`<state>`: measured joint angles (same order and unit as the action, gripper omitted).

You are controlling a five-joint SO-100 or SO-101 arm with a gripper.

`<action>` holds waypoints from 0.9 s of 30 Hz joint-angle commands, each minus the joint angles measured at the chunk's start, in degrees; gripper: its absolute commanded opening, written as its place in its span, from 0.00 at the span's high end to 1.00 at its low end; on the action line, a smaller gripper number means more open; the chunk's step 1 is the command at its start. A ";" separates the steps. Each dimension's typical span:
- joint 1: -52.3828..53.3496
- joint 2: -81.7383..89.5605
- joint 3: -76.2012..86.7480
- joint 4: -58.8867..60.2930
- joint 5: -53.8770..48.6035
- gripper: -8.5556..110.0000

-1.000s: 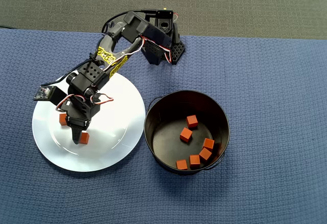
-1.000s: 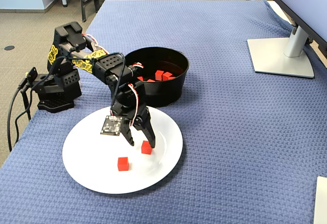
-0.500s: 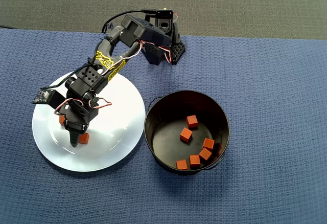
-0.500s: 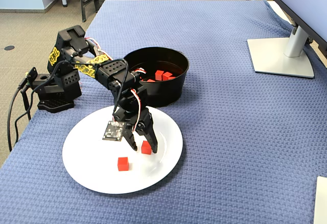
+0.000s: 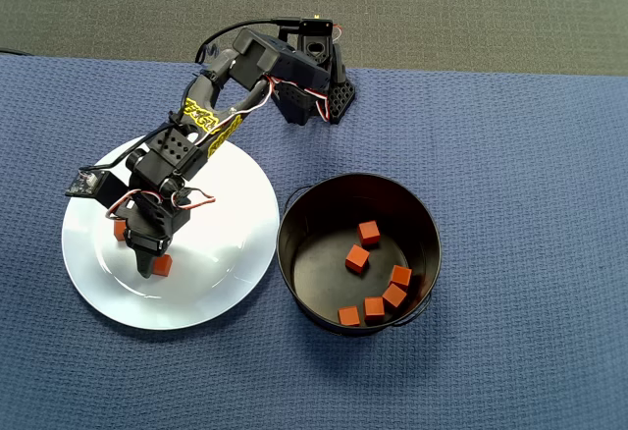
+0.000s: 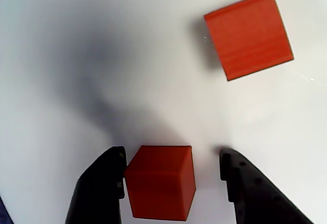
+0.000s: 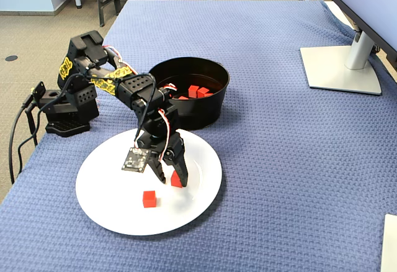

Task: Pick up the red cubes from the white plate and place them in the black recipient

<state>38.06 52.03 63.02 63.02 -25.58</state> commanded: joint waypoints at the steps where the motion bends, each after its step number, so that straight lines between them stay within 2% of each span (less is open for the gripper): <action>1: -0.53 5.54 0.79 -1.32 1.14 0.80; 9: -0.62 7.65 2.81 -1.76 1.76 0.81; 21: -0.88 7.91 2.55 -0.97 1.49 0.93; 24: -0.70 7.91 2.11 -0.70 1.58 0.93; 25: -0.70 7.82 2.02 -0.62 1.58 0.91; 27: -0.88 7.65 2.02 0.00 0.70 0.79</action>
<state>38.06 54.84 66.80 62.31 -24.43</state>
